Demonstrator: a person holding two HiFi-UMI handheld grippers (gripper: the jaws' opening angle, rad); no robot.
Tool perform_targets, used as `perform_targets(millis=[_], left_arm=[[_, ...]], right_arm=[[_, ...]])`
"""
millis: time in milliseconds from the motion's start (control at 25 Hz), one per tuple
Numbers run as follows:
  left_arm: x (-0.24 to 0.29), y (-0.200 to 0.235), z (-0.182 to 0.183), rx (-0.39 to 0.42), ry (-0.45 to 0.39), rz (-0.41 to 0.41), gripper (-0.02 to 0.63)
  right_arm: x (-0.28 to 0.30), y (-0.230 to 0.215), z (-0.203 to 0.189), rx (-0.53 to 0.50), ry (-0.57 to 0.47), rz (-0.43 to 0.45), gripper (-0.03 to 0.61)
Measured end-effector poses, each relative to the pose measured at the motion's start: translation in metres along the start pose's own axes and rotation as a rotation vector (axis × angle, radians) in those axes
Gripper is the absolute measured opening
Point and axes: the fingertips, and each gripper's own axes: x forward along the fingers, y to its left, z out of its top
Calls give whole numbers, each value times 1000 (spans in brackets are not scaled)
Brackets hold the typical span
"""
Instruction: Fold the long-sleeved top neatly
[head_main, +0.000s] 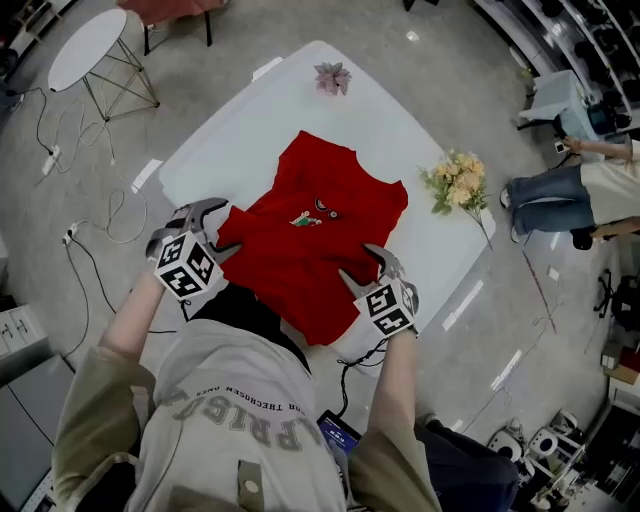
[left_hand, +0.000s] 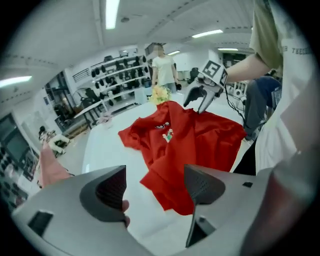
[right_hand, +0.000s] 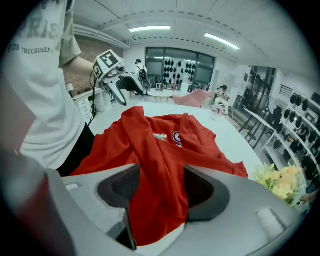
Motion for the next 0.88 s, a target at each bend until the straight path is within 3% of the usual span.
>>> perform_targets(millis=[160,240,360,480,560,720,880], left_arm=[[46,-8,2,265,186,-137,342],[52,-11,1,318,217,-178,319],[39,-7,8,309,132,-138,161],[23,-9,12,306,21,-111,65],[12,-15,12,343,-48,-95,43],[-4,-35,1,404,-125,-111,40],[-9,-54,-18,347,-106,-235,41]], right_arm=[[17,1,3,6,65,22,258],[26,0,0,42,102,26,256],[30,3,-2,29,152,9,234],[28,4,-6,-4,191,-41,126],[25,5,-6,-16,192,-86,31],[9,17,-1,-35,154,-168,29],[-2,35,-8,-23,165,-193,29]])
